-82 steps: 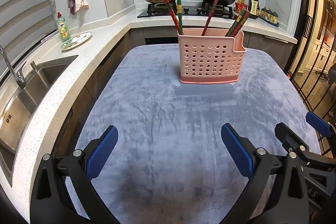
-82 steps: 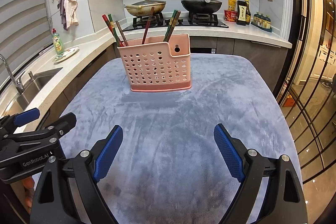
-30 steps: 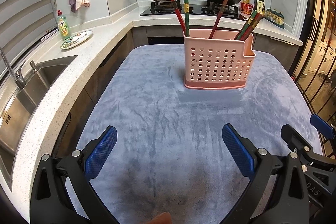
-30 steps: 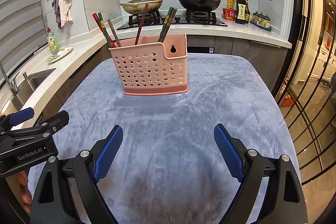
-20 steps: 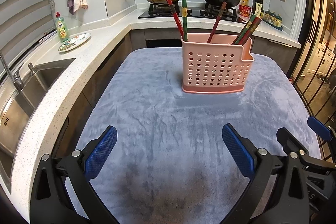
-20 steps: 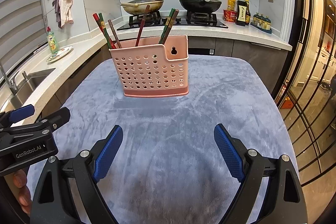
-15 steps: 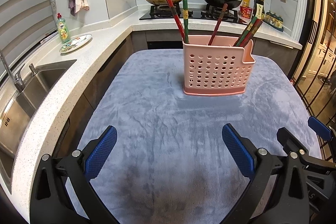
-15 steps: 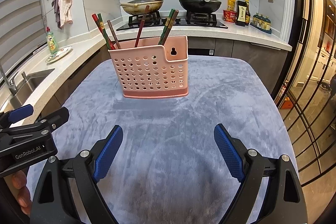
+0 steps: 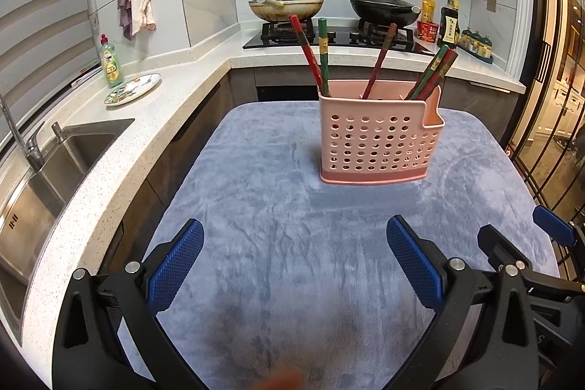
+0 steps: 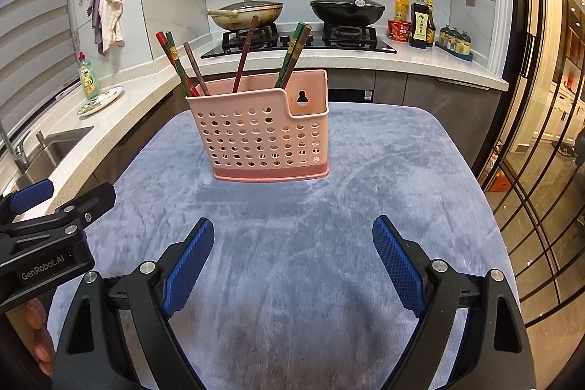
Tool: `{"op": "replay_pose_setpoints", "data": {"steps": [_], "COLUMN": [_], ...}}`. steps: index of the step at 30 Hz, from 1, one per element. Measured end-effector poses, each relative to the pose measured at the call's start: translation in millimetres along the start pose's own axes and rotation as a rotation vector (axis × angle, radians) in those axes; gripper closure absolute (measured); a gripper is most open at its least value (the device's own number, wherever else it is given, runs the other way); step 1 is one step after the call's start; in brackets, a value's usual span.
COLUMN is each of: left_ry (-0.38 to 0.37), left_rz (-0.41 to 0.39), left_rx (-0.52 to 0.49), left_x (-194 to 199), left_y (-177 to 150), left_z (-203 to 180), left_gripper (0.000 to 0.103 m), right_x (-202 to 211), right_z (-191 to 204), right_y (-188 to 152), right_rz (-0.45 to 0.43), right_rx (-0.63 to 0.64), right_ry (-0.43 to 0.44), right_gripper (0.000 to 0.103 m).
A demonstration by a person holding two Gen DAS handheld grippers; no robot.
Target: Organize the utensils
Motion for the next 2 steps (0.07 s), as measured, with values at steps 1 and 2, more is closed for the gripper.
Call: {"op": "replay_pose_setpoints", "data": {"steps": [1,2], "left_ry": [-0.001,-0.003], "left_rz": [0.0,0.001], "left_rx": [-0.001,-0.002], "left_x": [-0.6,-1.3], "left_y": [0.3,0.6], "left_z": [-0.5,-1.1], "left_gripper": [0.007,0.007], "right_x": [-0.9,-1.6], "right_z": [-0.5,-0.8], "right_y": [0.8,1.6], "right_rz": [-0.001,-0.001], "right_rx": [-0.002,-0.002], "right_ry": [0.0,-0.001], "right_gripper": [0.018,0.018]}}
Point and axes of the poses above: each gripper's, at about its wrist camera, not at the fingertips, and x roughly against the way its jaws point, z to its left, y to its top, the point moved 7 cm from there along -x, roughly the way its jaws point, and after that the axes turned 15 degrees about x, right-handed, at the moved point
